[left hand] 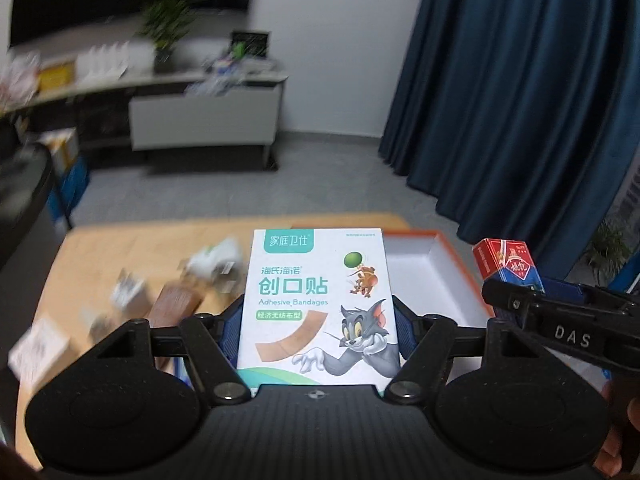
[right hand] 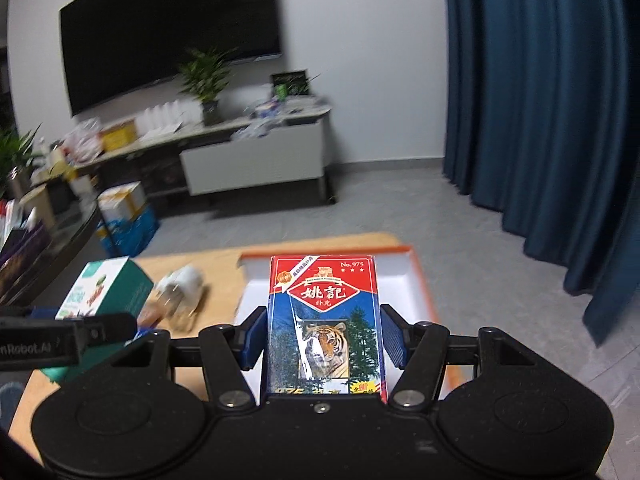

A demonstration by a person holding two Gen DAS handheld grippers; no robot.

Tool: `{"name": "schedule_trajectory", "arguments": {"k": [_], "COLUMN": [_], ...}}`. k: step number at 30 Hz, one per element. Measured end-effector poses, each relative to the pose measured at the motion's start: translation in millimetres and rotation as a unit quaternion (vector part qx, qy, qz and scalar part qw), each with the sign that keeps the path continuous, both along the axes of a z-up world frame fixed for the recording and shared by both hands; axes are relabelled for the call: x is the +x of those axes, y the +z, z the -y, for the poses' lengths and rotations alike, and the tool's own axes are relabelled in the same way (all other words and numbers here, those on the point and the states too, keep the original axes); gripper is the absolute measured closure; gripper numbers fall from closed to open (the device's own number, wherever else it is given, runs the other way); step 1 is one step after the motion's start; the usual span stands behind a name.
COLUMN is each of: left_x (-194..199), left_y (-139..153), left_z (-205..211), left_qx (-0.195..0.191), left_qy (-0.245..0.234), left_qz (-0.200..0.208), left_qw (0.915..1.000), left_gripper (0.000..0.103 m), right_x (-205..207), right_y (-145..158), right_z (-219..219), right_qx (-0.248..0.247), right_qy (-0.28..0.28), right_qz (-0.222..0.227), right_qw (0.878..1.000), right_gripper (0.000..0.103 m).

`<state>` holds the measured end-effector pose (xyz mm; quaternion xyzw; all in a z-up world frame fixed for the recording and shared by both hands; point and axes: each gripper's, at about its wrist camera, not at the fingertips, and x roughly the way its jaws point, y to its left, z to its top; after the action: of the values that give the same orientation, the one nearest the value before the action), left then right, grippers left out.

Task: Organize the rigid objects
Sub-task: 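Carry both boxes into the white box and release them there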

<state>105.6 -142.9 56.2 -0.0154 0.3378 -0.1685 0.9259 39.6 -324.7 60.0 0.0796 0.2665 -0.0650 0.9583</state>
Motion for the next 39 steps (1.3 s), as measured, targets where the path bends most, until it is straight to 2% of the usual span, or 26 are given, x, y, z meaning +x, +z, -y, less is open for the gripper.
{"name": "schedule_trajectory", "arguments": {"k": [4,12,22,39], "left_x": [18.5,29.2,51.9,61.8], "left_y": [0.1,-21.3,-26.9,-34.7], "left_z": [18.5,36.7,43.4,54.9], "left_qx": [-0.001,0.013,0.020,0.027], "left_qy": [-0.010,-0.011,0.002,0.002], "left_qz": [0.005,-0.013,-0.031,-0.043], "left_qw": [0.9999,0.9998,0.9993,0.9987], "left_gripper": [0.032,0.032,0.032,0.032], "right_x": [7.7,27.2,60.7,92.0], "right_y": [8.0,-6.2,-22.4,-41.5], "right_z": [18.9,38.4,40.9,41.5], "right_qx": [0.000,0.002,0.002,-0.009], "right_qy": [-0.011,-0.011,-0.005,-0.002], "right_qz": [0.013,-0.014,-0.041,-0.068], "right_qw": [1.000,1.000,0.999,0.998], "right_gripper": [0.033,0.033,0.032,0.032]}}
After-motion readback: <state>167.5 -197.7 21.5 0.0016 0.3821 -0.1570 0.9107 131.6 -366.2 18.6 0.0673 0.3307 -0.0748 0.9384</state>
